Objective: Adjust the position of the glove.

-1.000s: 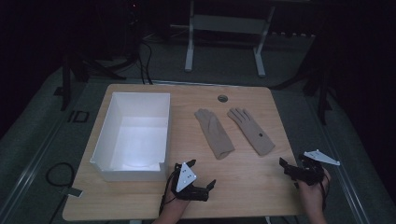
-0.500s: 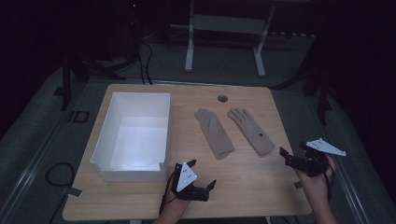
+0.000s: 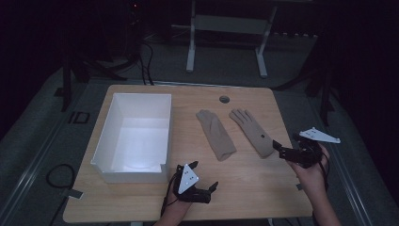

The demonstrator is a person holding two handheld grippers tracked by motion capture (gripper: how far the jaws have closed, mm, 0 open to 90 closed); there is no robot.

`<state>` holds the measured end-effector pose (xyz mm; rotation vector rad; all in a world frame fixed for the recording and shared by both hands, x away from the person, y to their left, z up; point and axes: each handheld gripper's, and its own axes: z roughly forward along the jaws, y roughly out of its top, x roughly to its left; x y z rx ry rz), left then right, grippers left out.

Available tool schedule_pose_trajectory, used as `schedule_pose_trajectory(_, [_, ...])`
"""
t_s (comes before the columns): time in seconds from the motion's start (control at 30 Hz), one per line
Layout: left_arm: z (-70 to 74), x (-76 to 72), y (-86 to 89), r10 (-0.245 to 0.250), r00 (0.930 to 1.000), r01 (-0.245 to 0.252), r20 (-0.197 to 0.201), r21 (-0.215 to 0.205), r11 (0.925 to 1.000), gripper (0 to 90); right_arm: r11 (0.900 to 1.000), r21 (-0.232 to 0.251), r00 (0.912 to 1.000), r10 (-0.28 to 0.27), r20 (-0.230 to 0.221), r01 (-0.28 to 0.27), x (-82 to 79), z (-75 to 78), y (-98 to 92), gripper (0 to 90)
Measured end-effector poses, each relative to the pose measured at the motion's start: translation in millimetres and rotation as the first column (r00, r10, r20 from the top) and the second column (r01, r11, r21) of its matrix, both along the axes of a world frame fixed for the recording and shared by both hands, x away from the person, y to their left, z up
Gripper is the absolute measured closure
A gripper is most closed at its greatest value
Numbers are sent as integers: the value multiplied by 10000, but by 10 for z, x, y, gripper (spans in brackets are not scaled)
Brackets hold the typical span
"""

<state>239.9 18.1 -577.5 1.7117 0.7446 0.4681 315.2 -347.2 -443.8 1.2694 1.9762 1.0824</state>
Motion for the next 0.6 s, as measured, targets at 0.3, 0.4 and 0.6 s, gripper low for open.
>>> schedule_pose_trajectory(0.3, [0, 1, 0, 11, 10000, -11, -27, -18, 10000, 20, 9978, -172, 9979, 641, -7, -641, 146, 98, 289, 149])
schedule_pose_trajectory(0.4, [0, 0, -1, -20, 10000, 20, -35, -25, 10000, 20, 9964, -138, 9965, 830, -66, -831, 202, 105, 377, 175])
schedule_pose_trajectory(0.6, [0, -1, -1, -33, 10000, 33, -31, -25, 10000, 20, 9937, -249, 9938, 1087, -233, -1092, 339, 79, 579, 205])
